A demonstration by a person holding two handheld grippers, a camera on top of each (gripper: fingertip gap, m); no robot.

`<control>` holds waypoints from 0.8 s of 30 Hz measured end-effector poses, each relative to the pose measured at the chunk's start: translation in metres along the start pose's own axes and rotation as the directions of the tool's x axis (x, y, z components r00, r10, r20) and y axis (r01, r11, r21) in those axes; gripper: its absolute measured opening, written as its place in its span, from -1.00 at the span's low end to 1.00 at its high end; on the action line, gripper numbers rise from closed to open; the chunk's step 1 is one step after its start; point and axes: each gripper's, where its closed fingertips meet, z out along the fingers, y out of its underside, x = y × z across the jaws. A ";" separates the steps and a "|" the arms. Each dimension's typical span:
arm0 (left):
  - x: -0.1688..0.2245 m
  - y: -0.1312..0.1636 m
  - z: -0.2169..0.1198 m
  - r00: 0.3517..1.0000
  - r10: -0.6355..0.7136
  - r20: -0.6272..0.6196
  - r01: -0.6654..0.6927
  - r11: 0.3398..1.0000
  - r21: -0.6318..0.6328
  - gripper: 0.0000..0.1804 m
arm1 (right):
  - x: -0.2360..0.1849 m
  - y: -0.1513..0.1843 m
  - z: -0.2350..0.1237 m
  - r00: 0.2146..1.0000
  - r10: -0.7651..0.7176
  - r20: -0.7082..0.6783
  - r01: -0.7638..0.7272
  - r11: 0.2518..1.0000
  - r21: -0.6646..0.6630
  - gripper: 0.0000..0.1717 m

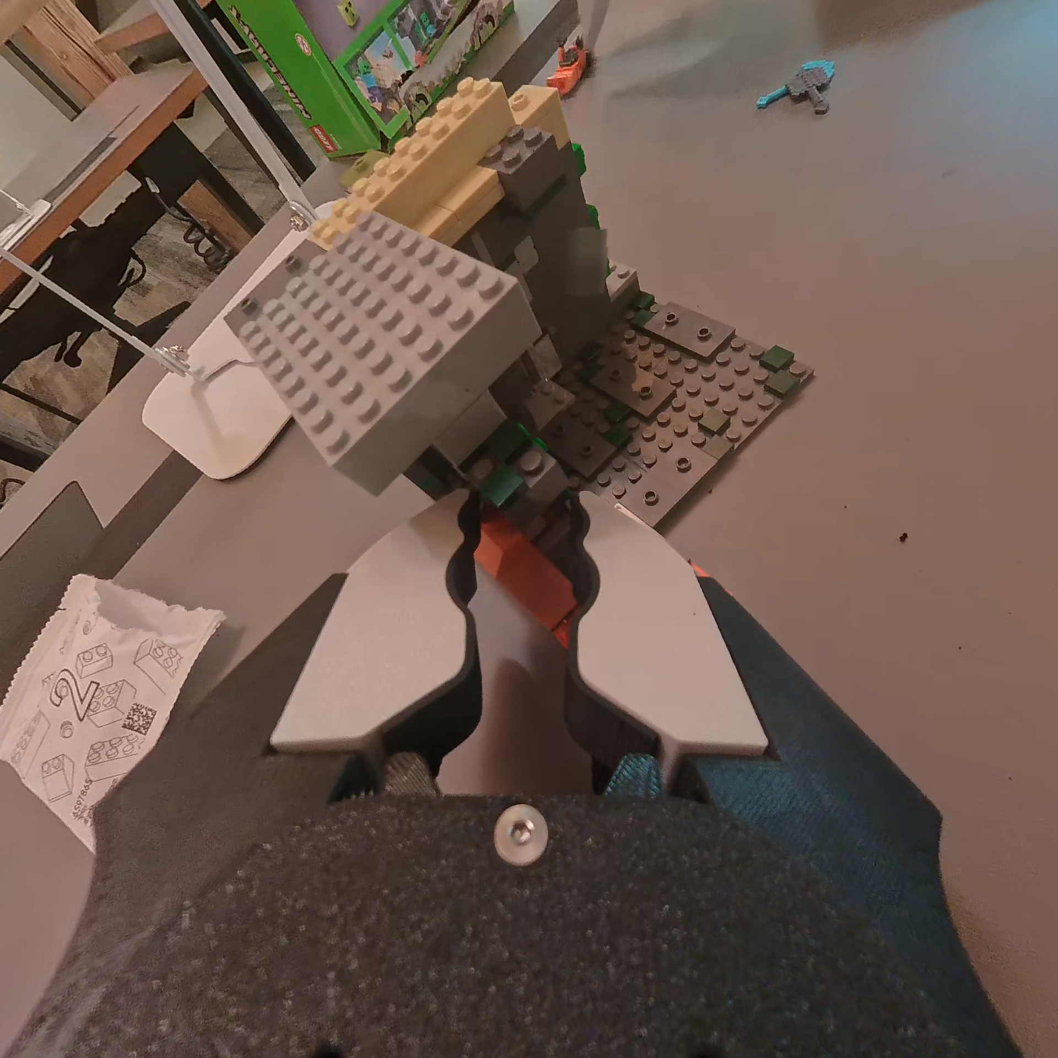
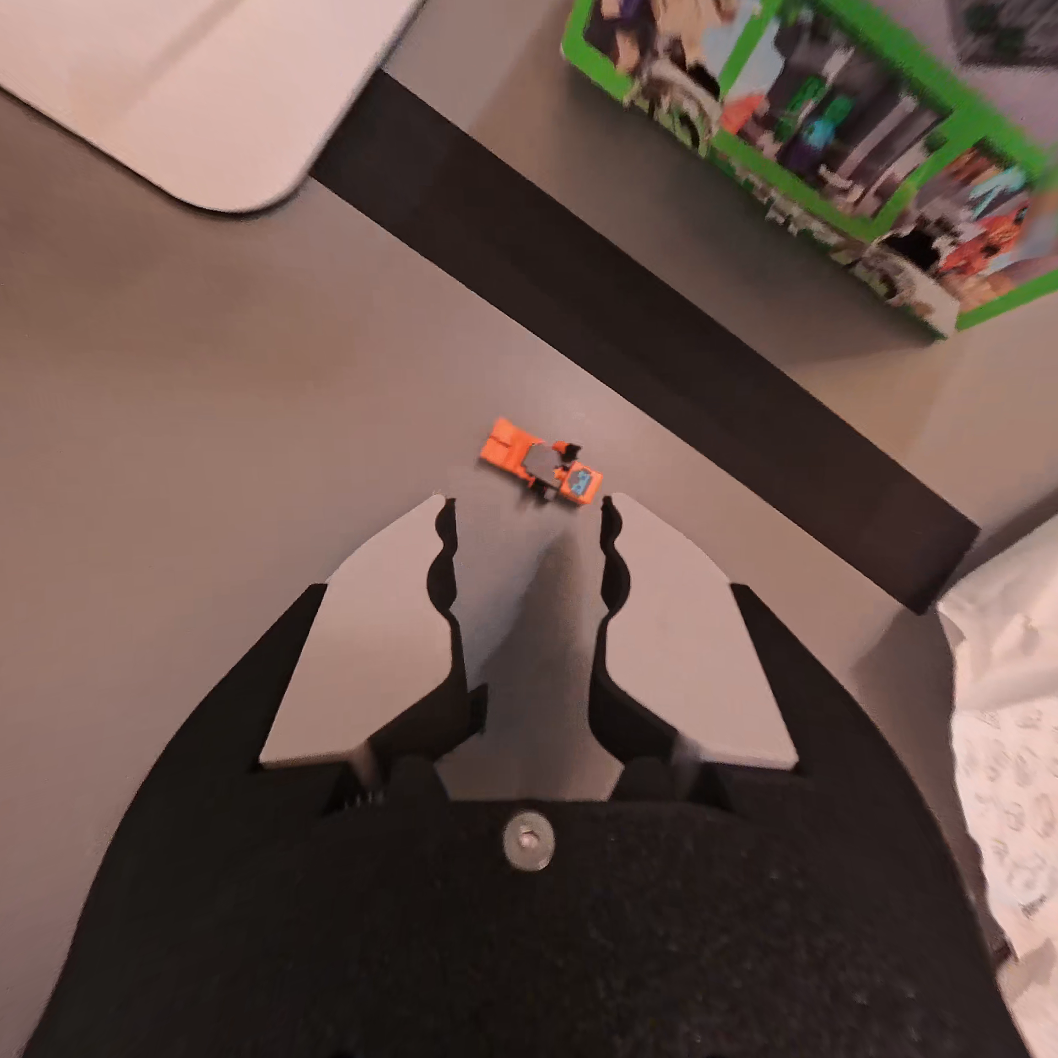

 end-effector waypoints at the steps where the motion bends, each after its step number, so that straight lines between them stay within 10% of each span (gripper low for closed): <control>1: 0.000 0.000 0.000 1.000 0.001 0.000 -0.001 1.000 0.000 -0.67 | -0.008 -0.001 -0.012 1.000 -0.018 0.013 0.018 0.999 0.027 -0.45; 11: 0.000 0.000 0.001 1.000 0.012 0.003 -0.012 1.000 -0.007 -0.67 | -0.116 0.091 -0.061 0.973 -0.106 0.203 0.110 0.994 -0.009 -0.53; 24: 0.000 0.002 -0.001 0.999 0.031 0.014 -0.031 0.999 -0.012 -0.65 | -0.100 0.089 -0.042 0.988 0.004 0.153 -0.011 0.999 0.049 -0.83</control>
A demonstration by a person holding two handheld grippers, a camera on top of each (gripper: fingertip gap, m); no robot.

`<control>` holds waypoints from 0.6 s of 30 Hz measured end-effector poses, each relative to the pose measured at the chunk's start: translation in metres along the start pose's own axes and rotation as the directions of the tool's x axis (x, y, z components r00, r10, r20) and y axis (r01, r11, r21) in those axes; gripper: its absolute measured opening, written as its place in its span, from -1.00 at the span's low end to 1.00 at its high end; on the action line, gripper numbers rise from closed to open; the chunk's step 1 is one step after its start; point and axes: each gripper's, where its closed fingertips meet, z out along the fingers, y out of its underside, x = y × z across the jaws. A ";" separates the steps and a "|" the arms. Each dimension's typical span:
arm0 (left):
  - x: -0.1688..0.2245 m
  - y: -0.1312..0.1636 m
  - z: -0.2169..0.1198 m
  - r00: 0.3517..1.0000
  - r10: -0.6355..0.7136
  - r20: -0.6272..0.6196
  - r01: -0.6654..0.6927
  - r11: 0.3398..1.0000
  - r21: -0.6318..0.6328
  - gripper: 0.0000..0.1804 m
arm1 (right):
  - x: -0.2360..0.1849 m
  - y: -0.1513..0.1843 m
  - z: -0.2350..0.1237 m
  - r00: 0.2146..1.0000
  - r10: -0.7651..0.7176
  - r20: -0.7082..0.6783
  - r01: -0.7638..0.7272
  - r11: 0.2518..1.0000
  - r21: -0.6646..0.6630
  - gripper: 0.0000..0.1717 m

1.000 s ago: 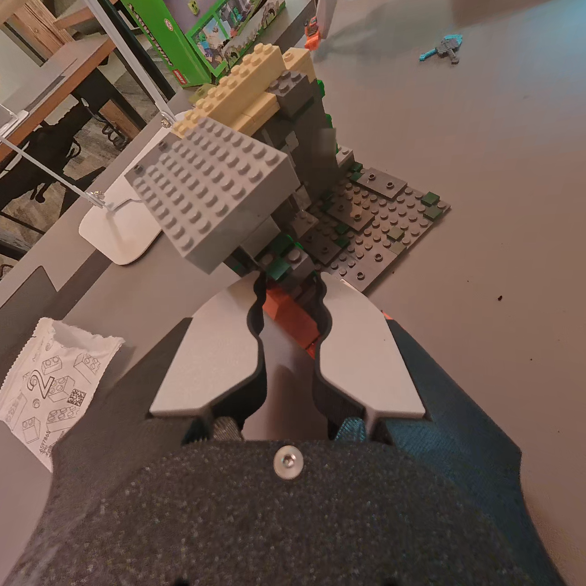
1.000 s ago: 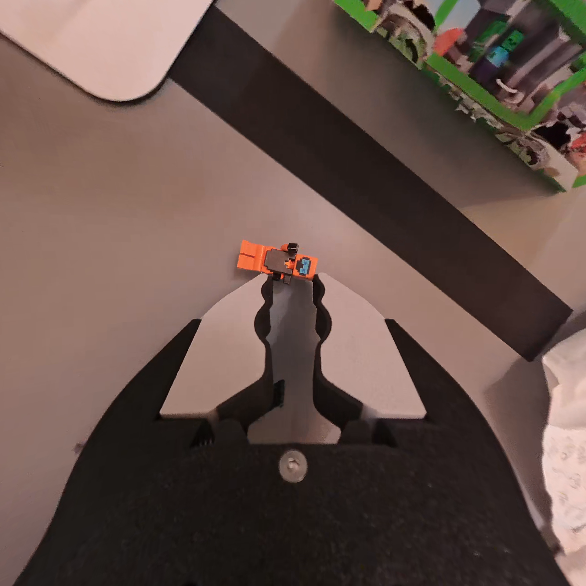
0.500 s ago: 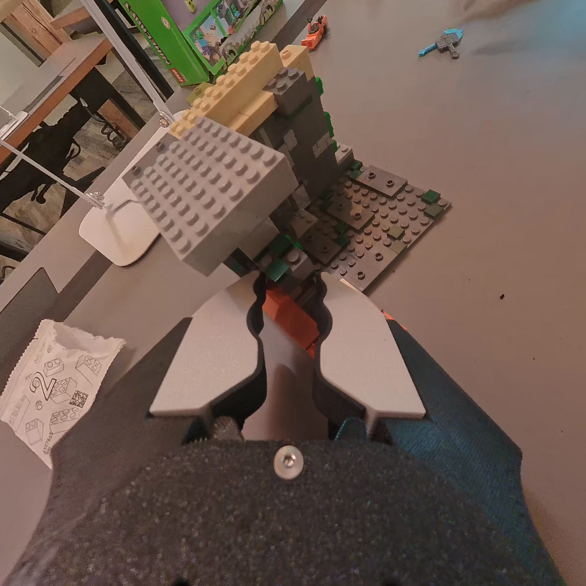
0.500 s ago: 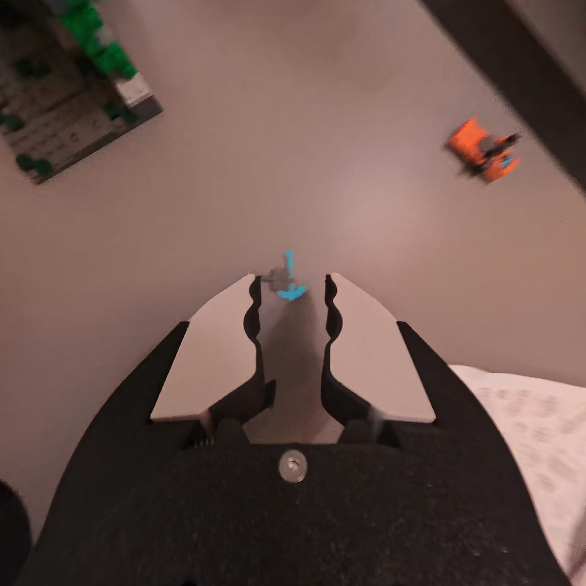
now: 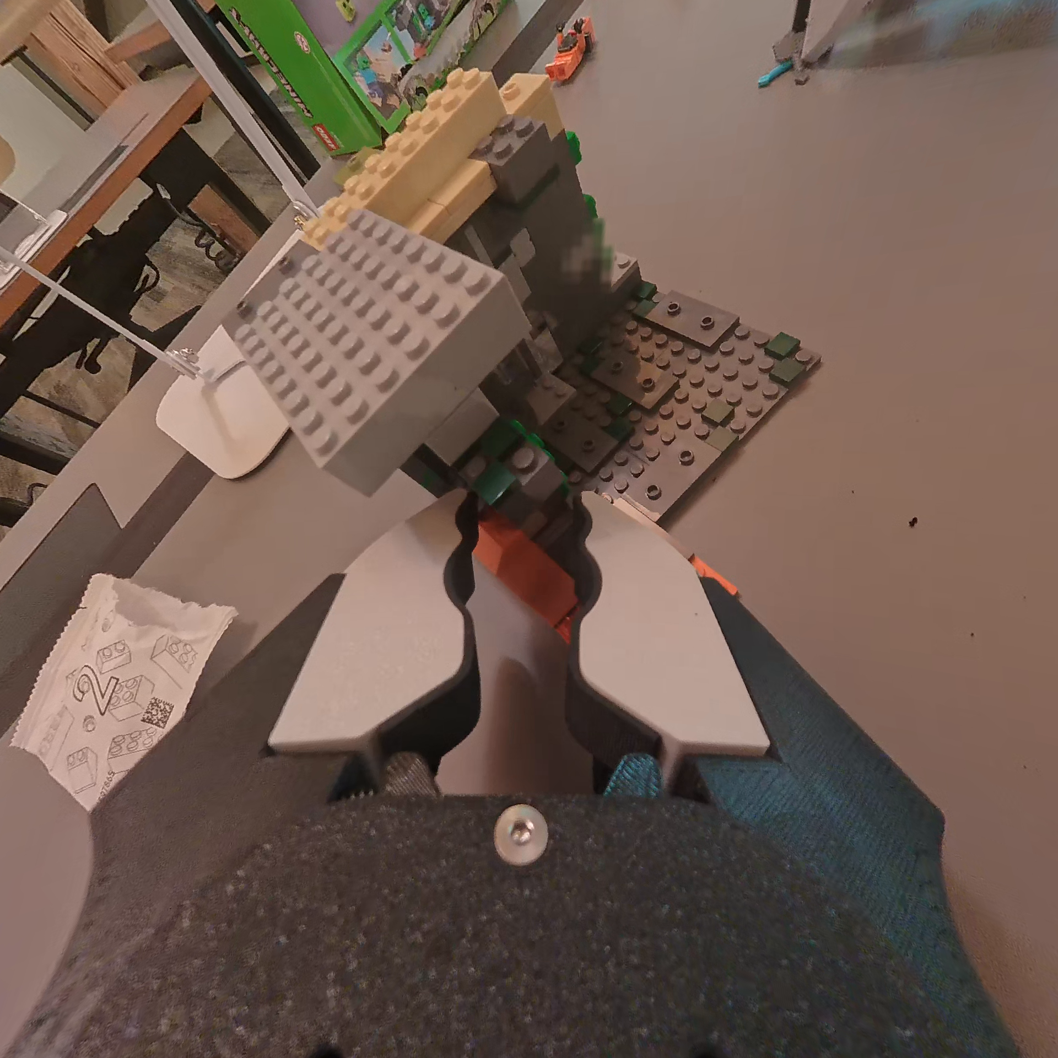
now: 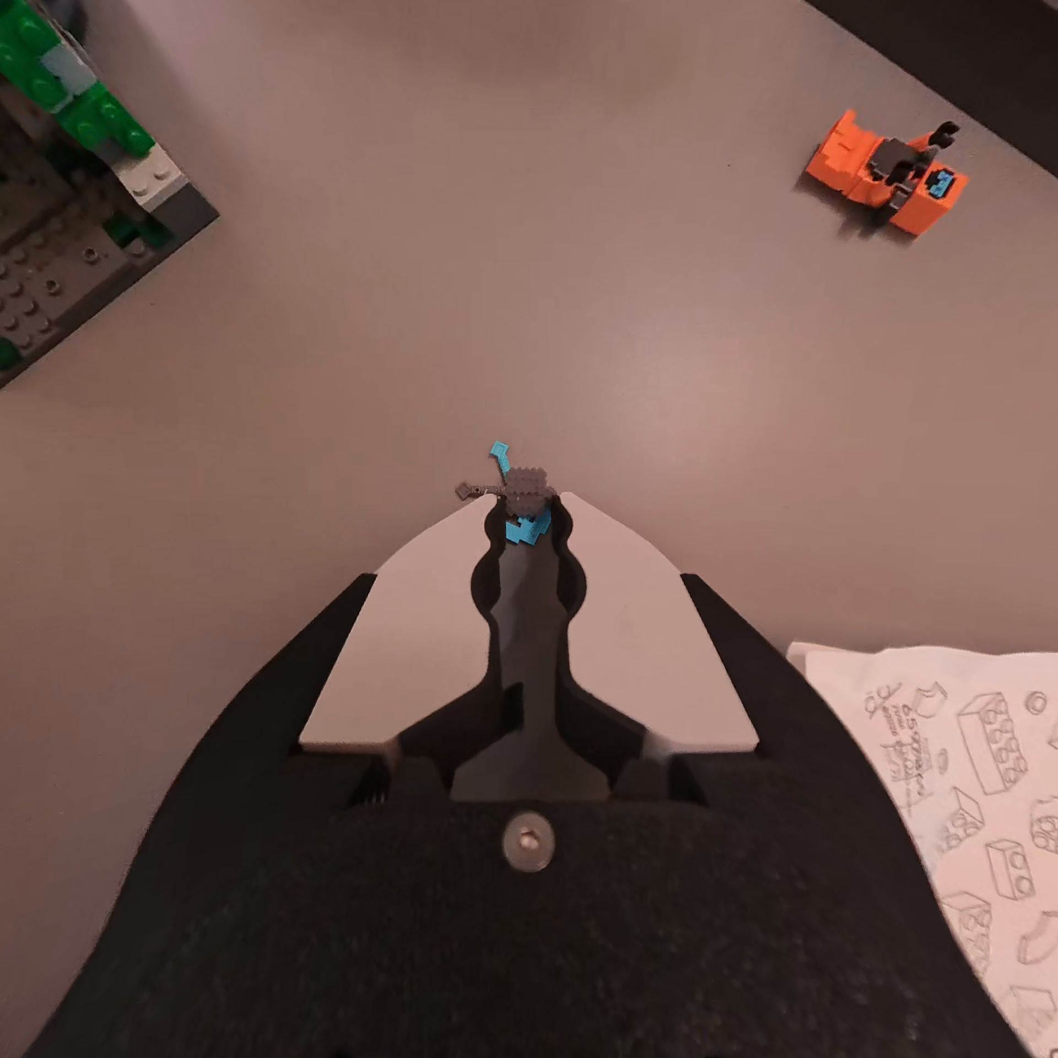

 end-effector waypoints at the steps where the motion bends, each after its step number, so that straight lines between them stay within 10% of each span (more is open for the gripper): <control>1: 0.000 0.000 0.000 1.000 0.000 0.000 0.000 1.000 0.000 -0.65 | 0.001 -0.001 0.001 1.000 -0.001 -0.004 0.001 1.000 -0.002 -0.83; 18: 0.000 0.000 0.000 1.000 0.003 -0.006 -0.003 1.000 0.005 -0.65 | 0.100 -0.065 0.043 0.950 0.025 -0.312 -0.055 0.994 -0.090 -0.85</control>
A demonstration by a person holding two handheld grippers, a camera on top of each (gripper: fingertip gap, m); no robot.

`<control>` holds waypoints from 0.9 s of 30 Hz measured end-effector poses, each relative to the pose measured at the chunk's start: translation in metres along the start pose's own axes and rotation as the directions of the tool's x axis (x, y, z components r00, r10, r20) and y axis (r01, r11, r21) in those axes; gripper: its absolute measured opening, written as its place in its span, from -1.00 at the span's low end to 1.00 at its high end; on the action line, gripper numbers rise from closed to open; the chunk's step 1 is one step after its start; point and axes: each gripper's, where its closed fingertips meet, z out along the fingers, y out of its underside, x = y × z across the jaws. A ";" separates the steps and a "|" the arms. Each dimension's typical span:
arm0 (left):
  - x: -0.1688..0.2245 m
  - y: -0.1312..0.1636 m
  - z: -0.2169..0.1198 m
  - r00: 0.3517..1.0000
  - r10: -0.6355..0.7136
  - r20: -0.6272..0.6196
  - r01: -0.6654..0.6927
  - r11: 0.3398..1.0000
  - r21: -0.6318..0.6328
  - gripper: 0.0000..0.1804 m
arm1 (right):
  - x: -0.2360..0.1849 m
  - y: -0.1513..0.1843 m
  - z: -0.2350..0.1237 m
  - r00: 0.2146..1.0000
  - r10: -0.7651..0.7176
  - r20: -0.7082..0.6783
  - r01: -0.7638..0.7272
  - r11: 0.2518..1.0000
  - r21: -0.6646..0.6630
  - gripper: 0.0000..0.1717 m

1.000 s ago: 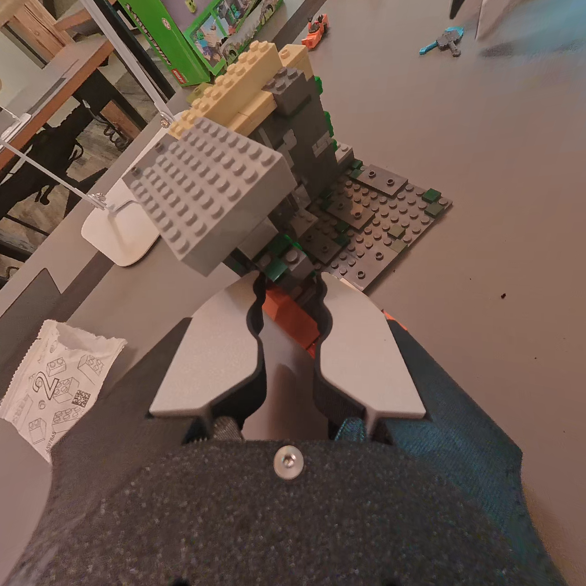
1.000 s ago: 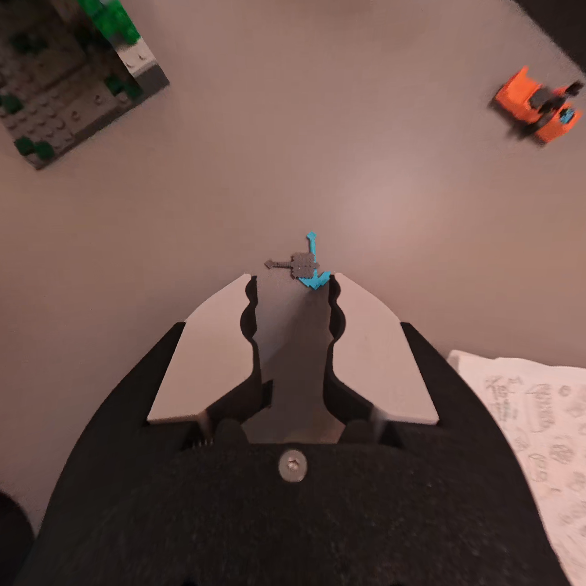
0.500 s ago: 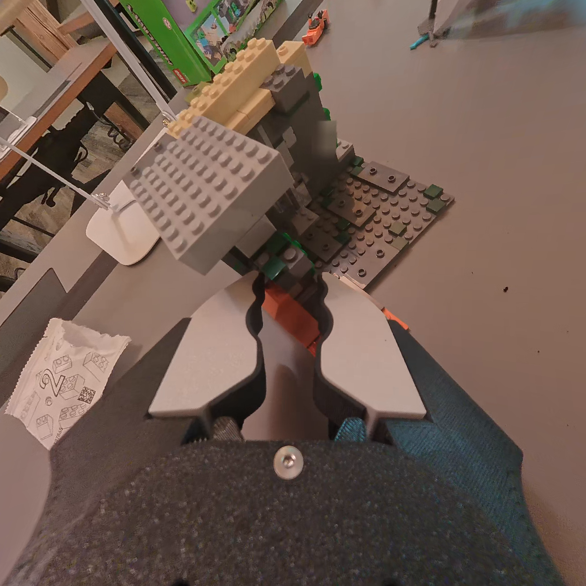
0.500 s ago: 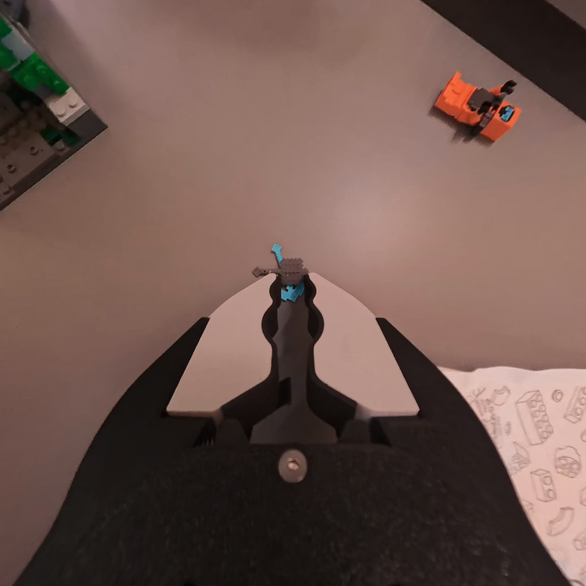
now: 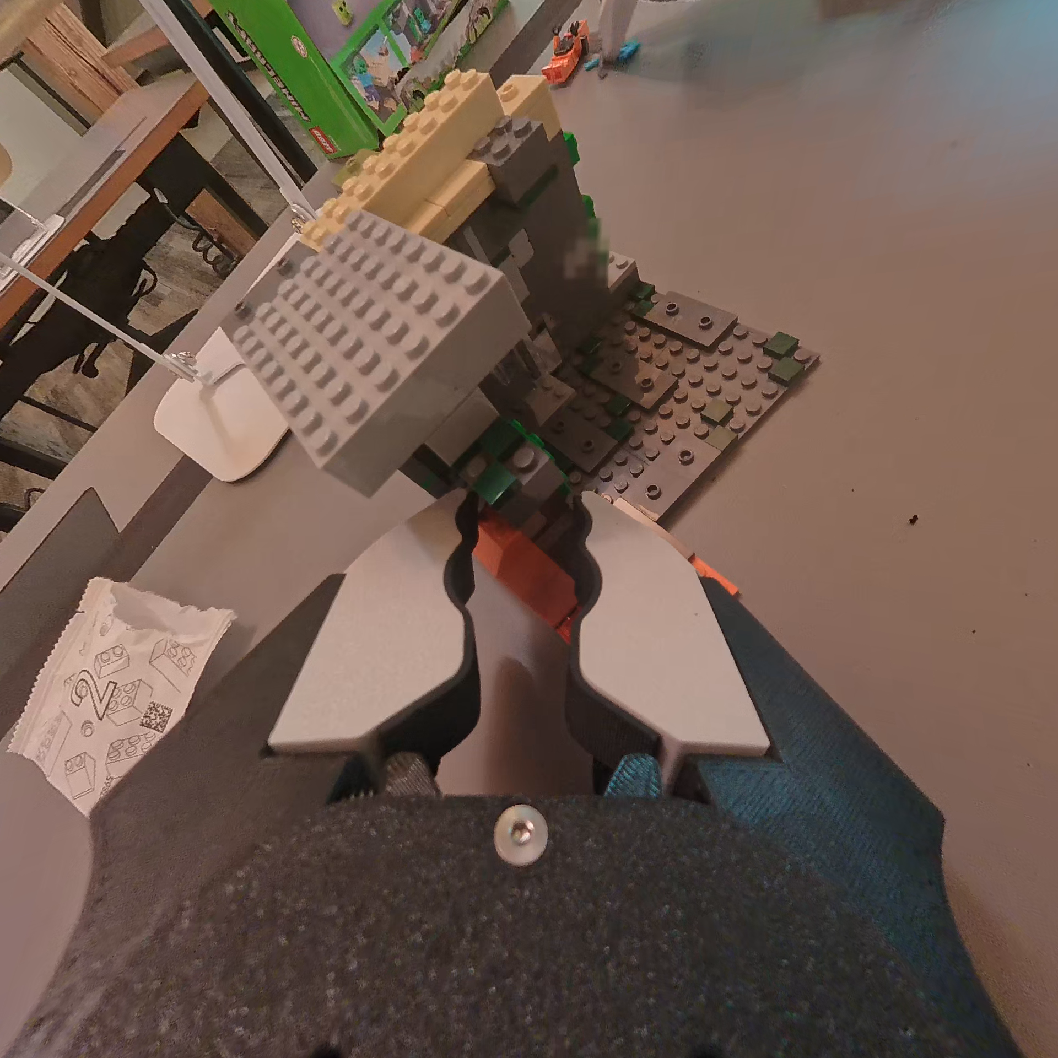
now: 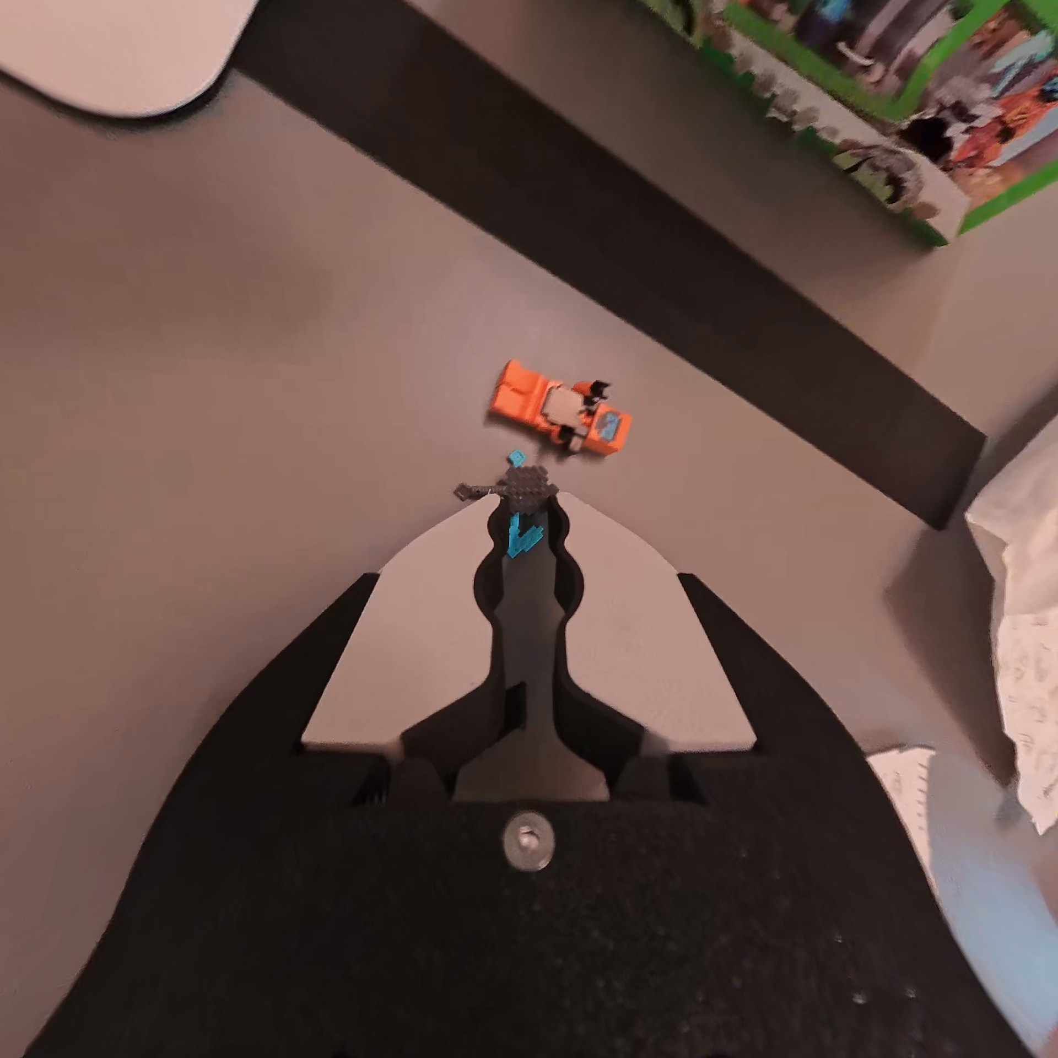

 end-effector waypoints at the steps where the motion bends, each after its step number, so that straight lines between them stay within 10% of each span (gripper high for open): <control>1: 0.000 0.000 0.000 1.000 0.000 0.000 0.000 1.000 0.000 -0.65 | 0.004 -0.002 0.001 1.000 0.012 -0.015 -0.012 1.000 -0.001 -0.85; 14: -0.001 0.000 0.001 1.000 0.000 0.002 0.000 1.000 -0.001 -0.65 | -0.017 -0.046 -0.066 0.998 0.055 -0.002 -0.052 0.953 0.300 -0.48; 20: -0.001 0.000 0.001 1.000 0.003 0.005 -0.003 1.000 -0.001 -0.65 | -0.071 -0.072 -0.103 0.963 0.058 0.265 -0.184 0.859 0.479 -0.49; 27: -0.001 0.000 0.001 1.000 0.009 0.007 -0.009 1.000 0.004 -0.65 | -0.191 -0.090 -0.163 0.798 -0.322 0.509 -0.106 0.757 0.645 -0.51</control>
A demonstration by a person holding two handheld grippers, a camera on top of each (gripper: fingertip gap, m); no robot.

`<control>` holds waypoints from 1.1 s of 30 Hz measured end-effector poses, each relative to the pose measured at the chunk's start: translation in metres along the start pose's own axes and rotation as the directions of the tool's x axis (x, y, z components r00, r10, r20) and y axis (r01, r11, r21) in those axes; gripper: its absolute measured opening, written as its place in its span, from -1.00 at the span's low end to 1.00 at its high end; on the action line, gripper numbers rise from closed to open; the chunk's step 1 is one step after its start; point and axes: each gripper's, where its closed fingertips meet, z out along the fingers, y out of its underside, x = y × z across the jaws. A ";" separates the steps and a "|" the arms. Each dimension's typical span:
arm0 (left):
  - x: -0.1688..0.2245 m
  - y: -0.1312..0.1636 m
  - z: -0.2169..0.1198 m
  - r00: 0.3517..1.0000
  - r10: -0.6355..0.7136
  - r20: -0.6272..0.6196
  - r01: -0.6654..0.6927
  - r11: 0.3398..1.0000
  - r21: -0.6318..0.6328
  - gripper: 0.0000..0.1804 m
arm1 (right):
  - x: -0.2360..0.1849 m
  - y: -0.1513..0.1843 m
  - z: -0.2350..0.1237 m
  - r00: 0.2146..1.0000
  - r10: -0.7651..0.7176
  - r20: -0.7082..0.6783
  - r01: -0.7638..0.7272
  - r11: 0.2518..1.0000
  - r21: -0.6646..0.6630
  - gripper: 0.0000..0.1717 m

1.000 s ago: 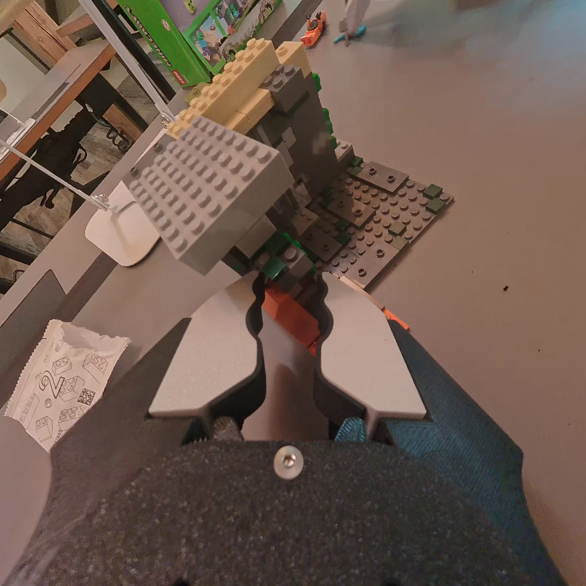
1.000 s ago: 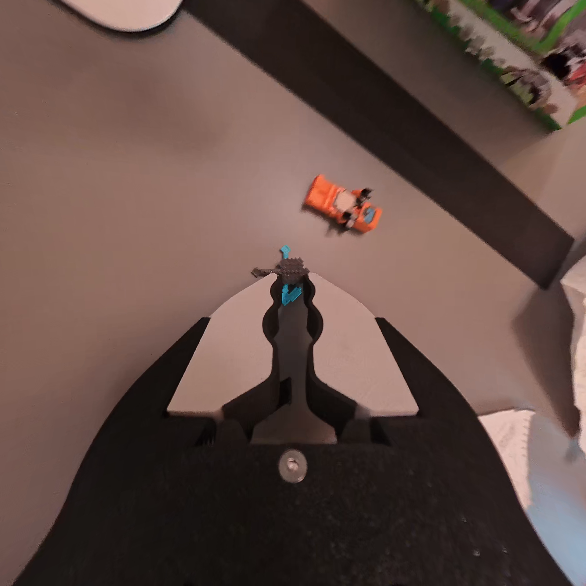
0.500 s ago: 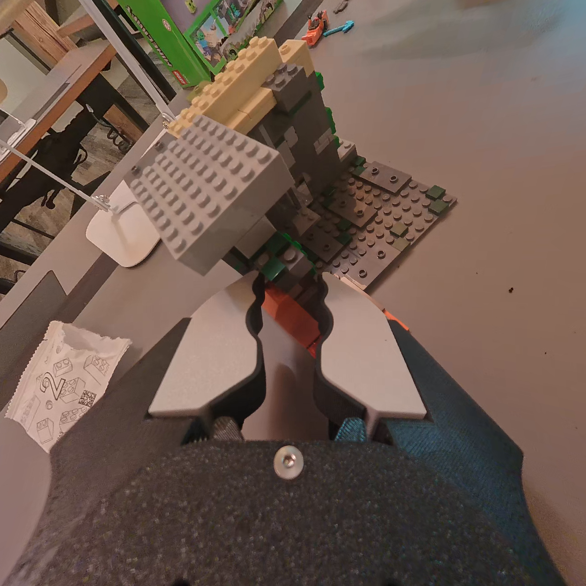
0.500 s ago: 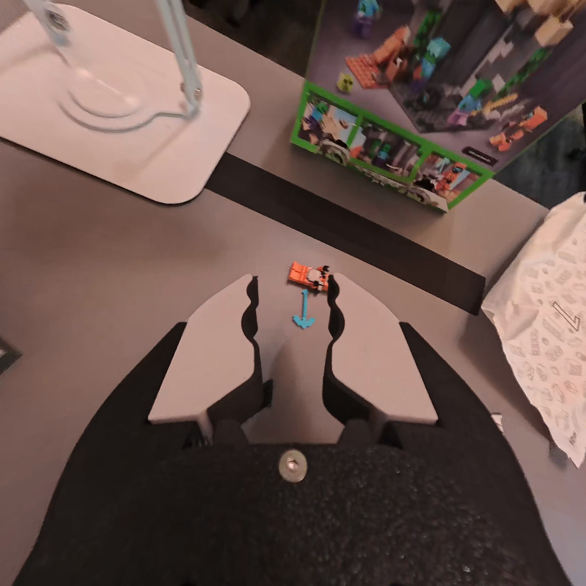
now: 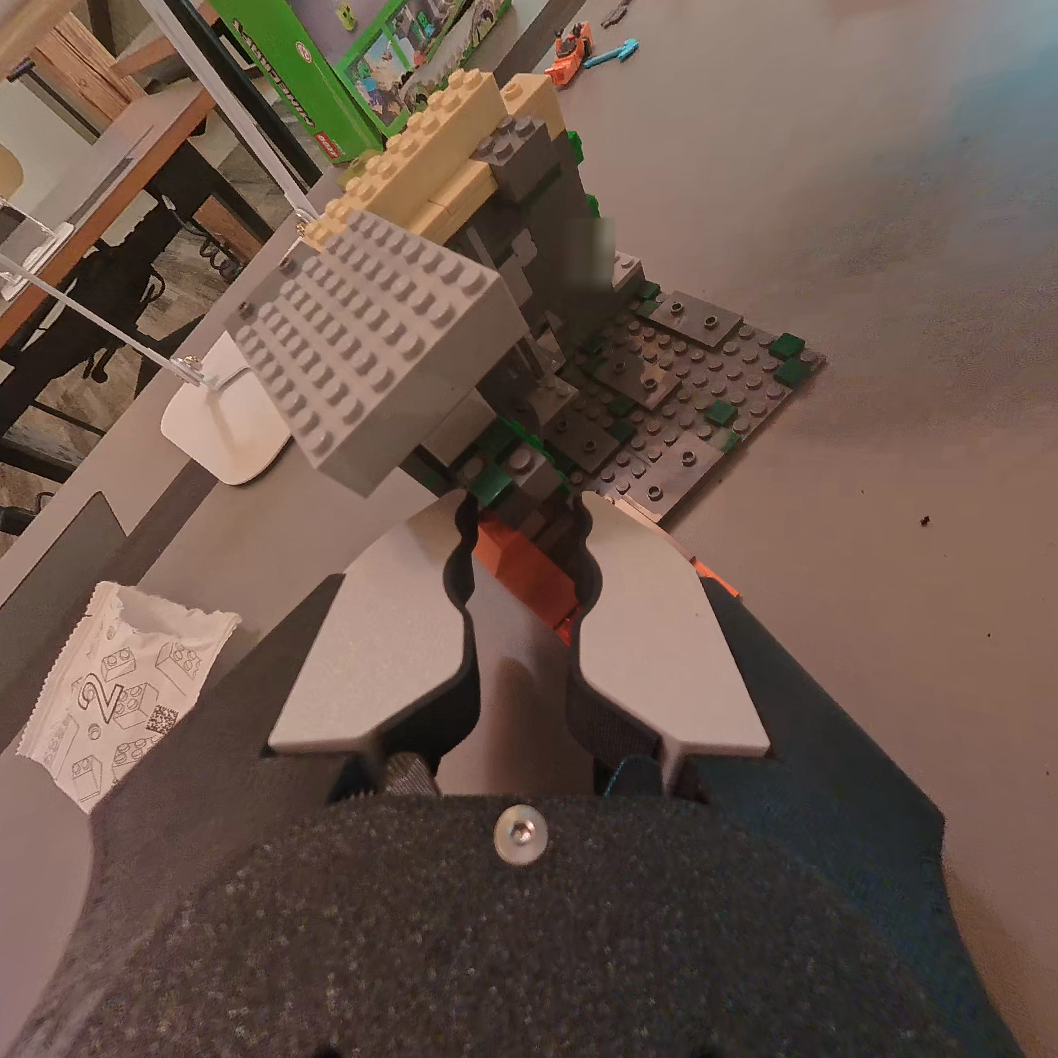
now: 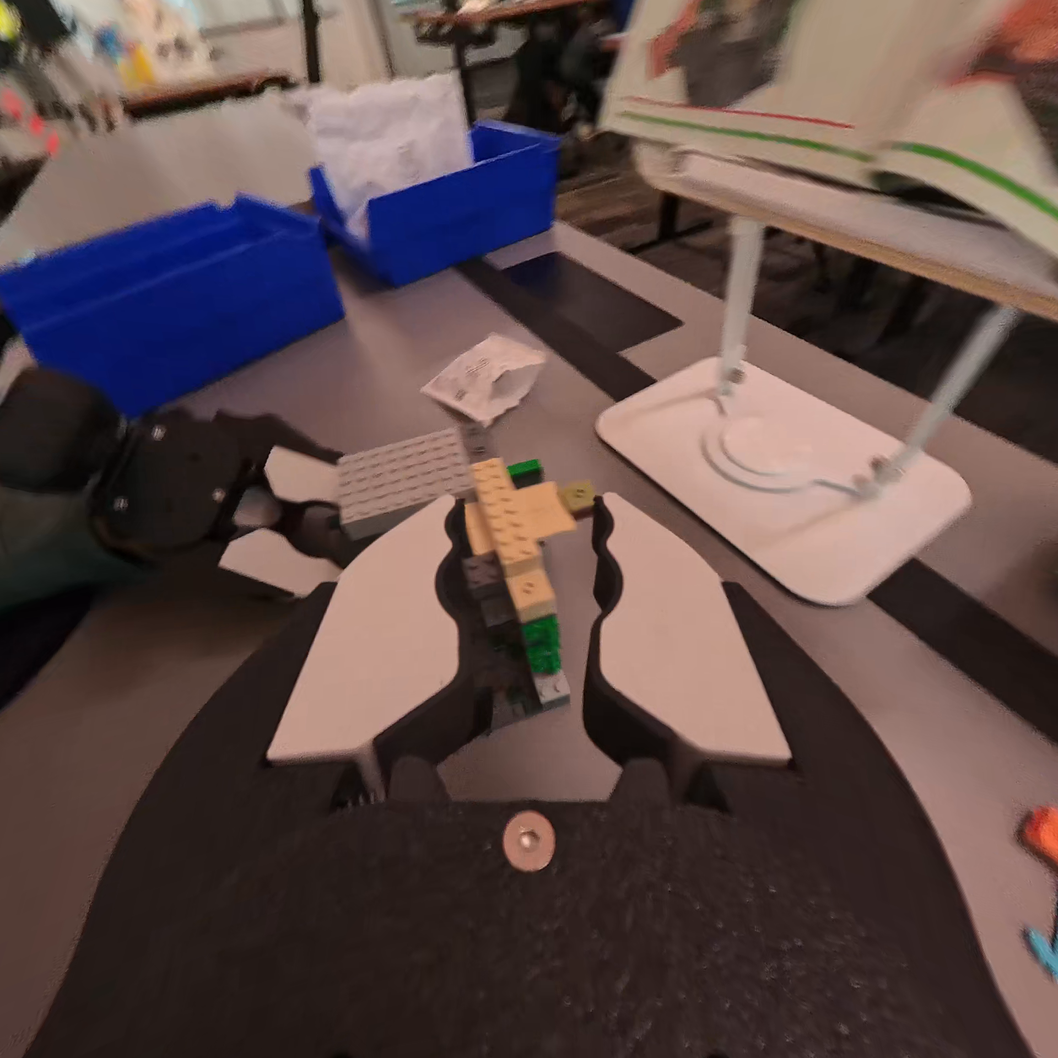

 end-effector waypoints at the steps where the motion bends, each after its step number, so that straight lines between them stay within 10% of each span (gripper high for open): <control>1: 0.000 0.000 0.000 1.000 0.001 -0.002 -0.001 1.000 0.003 -0.65 | -0.013 0.002 0.008 0.996 -0.088 0.021 0.089 0.996 -0.033 -0.50; 4: 0.001 0.000 -0.002 1.000 0.010 -0.021 -0.010 1.000 0.022 -0.65 | -0.042 0.015 0.027 0.893 -0.448 0.046 0.450 0.879 -0.160 -0.45; 8: -0.003 -0.005 -0.006 0.998 -0.038 -0.042 0.040 0.997 0.062 -0.63 | -0.068 0.029 0.045 0.575 -0.816 0.053 0.799 0.547 -0.250 -0.45; 20: -0.008 -0.012 -0.002 0.986 -0.160 -0.037 0.161 0.985 0.055 -0.66 | -0.068 0.036 0.072 0.005 -0.995 -0.103 0.935 0.042 -0.352 -0.77; 33: -0.014 -0.008 -0.001 0.974 -0.223 -0.033 0.224 0.973 0.049 -0.69 | -0.066 -0.020 0.062 0.760 -0.638 -0.122 0.635 0.770 -0.069 -0.82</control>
